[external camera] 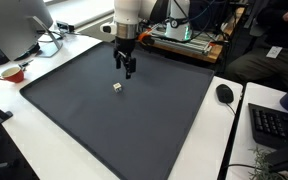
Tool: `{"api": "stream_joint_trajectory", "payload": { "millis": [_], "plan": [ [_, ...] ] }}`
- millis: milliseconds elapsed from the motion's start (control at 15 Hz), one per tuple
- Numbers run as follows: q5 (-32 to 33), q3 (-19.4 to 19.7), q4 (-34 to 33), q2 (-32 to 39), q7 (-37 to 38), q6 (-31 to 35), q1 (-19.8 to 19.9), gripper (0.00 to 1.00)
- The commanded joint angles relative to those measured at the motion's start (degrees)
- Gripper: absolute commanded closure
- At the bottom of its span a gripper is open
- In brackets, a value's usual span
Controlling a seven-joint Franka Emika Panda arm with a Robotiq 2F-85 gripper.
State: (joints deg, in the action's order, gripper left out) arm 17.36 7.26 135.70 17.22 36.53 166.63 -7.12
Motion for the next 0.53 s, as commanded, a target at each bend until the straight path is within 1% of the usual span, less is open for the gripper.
{"api": "stream_joint_trajectory", "payload": {
  "millis": [0, 67, 133, 200, 267, 467],
  "plan": [
    [-1.8, 4.5, -2.7, 5.2, 0.5, 7.4, -3.3, 0.0],
    [-0.7, 3.2, -3.4, 6.5, 2.1, 8.2, -1.6, 0.0],
    [-1.2, 3.1, -3.9, 7.5, 1.8, 8.7, -1.5, 0.0],
    [-5.8, 4.4, -4.2, 8.6, -1.7, 9.1, -3.4, 0.0],
    [-7.7, 3.8, -4.6, 9.5, -2.3, 8.7, -3.2, 0.0],
    [-12.6, 4.1, -5.0, 11.3, -4.6, 8.4, -5.2, 0.0]
  ]
}}
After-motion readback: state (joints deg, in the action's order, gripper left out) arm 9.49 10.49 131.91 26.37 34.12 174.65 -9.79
